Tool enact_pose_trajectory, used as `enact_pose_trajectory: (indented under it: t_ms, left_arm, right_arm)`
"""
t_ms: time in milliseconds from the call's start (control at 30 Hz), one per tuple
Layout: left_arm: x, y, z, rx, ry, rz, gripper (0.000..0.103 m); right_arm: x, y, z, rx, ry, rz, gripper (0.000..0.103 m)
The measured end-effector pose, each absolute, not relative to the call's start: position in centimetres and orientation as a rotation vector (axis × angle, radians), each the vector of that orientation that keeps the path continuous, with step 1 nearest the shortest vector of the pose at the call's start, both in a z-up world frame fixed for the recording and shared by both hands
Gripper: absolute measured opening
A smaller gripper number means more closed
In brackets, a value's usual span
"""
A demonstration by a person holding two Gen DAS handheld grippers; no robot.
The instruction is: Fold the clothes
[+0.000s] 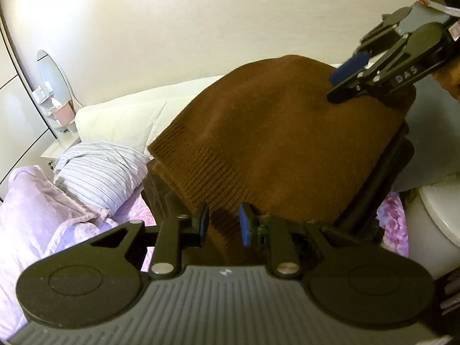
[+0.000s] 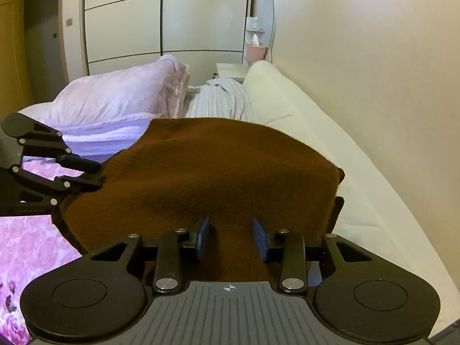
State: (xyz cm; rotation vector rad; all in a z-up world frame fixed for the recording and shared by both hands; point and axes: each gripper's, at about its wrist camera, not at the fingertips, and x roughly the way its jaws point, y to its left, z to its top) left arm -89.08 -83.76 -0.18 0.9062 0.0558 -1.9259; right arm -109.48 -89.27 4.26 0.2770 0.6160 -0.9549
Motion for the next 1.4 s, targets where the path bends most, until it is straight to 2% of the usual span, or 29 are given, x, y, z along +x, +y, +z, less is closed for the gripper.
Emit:
enact_pose_trajectory:
  t_ms: [33, 67, 200, 267, 333, 367, 467, 800, 933, 1400]
  left_arm:
    - [-89.0, -83.5, 0.1, 0.897, 0.052, -1.919, 0.029]
    - [-88.8, -83.2, 0.6, 0.884, 0.049, -1.912, 0.037]
    - [-87.3, -81.0, 2.1, 0.808, 0.04, -1.901, 0.058]
    - [-86.3, -79.7, 2.6, 0.767, 0.039, -1.898, 0.073]
    - [-85.3, -78.0, 2.8, 0.733, 0.049, -1.905, 0.081]
    - [-84.7, -77.2, 2.7, 0.72, 0.058, -1.911, 0.088]
    - [-82.8, -74.6, 2.1, 0.693, 0.081, -1.942, 0.095]
    - [-73.3, -62.6, -0.4, 0.696, 0.19, -2.105, 0.101]
    - [-70.4, -58.1, 0.0, 0.746, 0.229, -2.093, 0.101]
    - [-68.2, -52.2, 4.6, 0.656, 0.271, -2.019, 0.101]
  right_arm:
    - [-109.9, -88.6, 4.6, 0.272, 0.587, -0.972, 0.066]
    - [-110.4, -87.8, 5.1, 0.267, 0.551, -0.99, 0.081]
    - [-112.0, -84.1, 6.5, 0.256, 0.433, -1.081, 0.084]
    - [-112.3, -81.2, 6.4, 0.265, 0.397, -1.162, 0.084]
    - [-112.7, -78.3, 6.4, 0.273, 0.359, -1.243, 0.09]
    - [-112.7, -76.6, 6.0, 0.295, 0.347, -1.283, 0.097]
    - [-111.9, -71.3, 3.9, 0.416, 0.34, -1.39, 0.1]
    - [-102.2, -52.1, -1.3, 0.714, 0.296, -1.758, 0.1]
    - [-97.2, -46.7, -1.4, 0.847, 0.312, -1.734, 0.1]
    - [-90.3, -43.0, 5.0, 0.648, 0.381, -1.682, 0.1]
